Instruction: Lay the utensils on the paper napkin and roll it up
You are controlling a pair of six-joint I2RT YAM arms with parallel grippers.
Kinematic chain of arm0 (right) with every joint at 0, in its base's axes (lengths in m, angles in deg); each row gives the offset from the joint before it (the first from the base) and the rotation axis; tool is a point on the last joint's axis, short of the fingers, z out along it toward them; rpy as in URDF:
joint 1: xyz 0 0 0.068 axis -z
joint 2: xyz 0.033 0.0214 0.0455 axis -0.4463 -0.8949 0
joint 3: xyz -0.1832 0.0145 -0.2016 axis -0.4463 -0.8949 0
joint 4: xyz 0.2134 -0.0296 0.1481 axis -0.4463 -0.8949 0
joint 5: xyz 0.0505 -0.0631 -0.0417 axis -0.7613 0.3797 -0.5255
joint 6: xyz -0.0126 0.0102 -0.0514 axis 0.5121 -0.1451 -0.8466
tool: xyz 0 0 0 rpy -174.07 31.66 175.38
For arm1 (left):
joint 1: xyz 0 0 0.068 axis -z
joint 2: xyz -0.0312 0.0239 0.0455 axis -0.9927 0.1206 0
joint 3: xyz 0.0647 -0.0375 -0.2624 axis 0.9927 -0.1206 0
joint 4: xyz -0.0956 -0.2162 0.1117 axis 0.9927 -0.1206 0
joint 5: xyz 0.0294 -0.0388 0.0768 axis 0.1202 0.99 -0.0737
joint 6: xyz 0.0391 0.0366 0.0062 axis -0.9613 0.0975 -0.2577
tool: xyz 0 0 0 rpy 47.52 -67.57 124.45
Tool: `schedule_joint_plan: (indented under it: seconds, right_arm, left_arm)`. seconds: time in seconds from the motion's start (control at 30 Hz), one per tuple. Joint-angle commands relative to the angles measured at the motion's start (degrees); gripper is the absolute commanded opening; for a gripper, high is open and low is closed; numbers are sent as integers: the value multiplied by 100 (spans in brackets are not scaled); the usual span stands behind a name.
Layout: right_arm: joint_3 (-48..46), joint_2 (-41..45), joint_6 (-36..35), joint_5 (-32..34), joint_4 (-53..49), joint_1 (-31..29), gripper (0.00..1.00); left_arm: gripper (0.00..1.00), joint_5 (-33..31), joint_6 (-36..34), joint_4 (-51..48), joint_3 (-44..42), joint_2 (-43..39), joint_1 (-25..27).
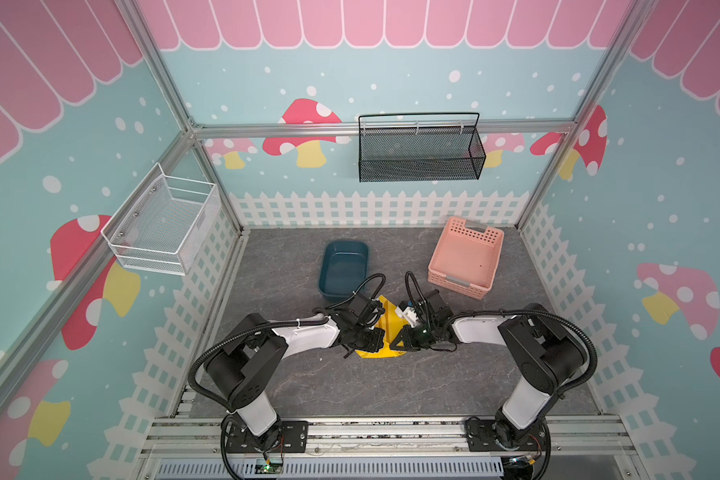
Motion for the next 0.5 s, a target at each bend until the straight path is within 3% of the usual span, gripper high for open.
schedule_joint_plan:
  seconds: [0.0, 0.47]
  right_arm:
    - [26, 12, -9, 81, -43, -39, 7]
    - [-204, 51, 270, 219, 121, -46, 0]
  left_arm:
    - [1, 49, -24, 45, 50, -37, -16]
    - [1, -56, -51, -187, -9, -240, -25]
